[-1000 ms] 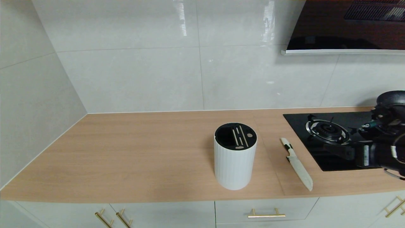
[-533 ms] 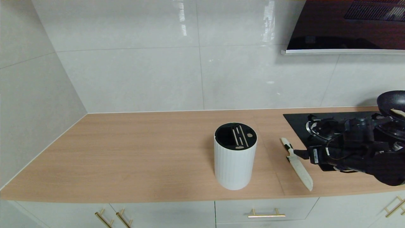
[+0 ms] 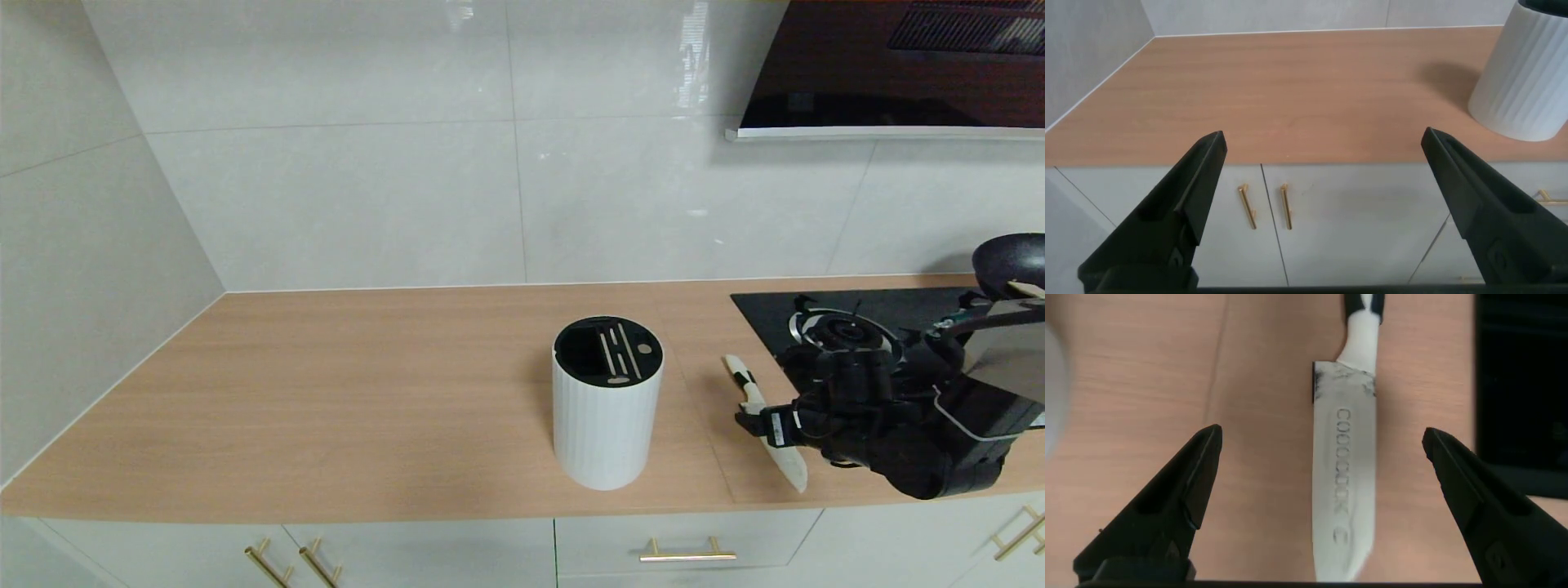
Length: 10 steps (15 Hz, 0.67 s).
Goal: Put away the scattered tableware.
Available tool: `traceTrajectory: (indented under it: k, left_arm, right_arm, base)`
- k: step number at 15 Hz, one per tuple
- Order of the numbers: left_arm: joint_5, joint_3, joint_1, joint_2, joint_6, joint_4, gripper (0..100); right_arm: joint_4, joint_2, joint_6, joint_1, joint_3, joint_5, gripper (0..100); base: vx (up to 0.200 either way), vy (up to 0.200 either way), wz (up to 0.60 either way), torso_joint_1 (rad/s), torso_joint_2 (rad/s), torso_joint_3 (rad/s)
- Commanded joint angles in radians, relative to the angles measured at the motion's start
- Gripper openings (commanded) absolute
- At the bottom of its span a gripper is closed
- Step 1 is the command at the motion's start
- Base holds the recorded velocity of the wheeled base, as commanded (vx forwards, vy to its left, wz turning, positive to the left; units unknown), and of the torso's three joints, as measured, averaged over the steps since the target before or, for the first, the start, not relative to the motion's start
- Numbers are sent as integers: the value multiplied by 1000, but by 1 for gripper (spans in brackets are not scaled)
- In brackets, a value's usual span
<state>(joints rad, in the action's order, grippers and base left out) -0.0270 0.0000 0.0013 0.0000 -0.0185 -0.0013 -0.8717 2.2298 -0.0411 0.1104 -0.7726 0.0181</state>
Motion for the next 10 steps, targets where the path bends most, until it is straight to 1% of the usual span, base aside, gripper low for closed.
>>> traceTrajectory:
  k: [1, 6, 10]
  left_arm:
    - [-1, 0, 0, 2, 0, -2, 100]
    - [-1, 0, 0, 2, 0, -2, 100]
    - [-1, 0, 0, 2, 0, -2, 100]
  right_arm:
    - [-1, 76, -2, -2, -39, 0, 100]
    - [-26, 106, -2, -6, -62, 0, 100]
    - [-46, 160, 0, -8, -114, 2, 100]
  base:
    - [0, 0, 0, 0, 0, 0]
    - [0, 0, 0, 0, 0, 0]
    - [0, 0, 0, 0, 0, 0]
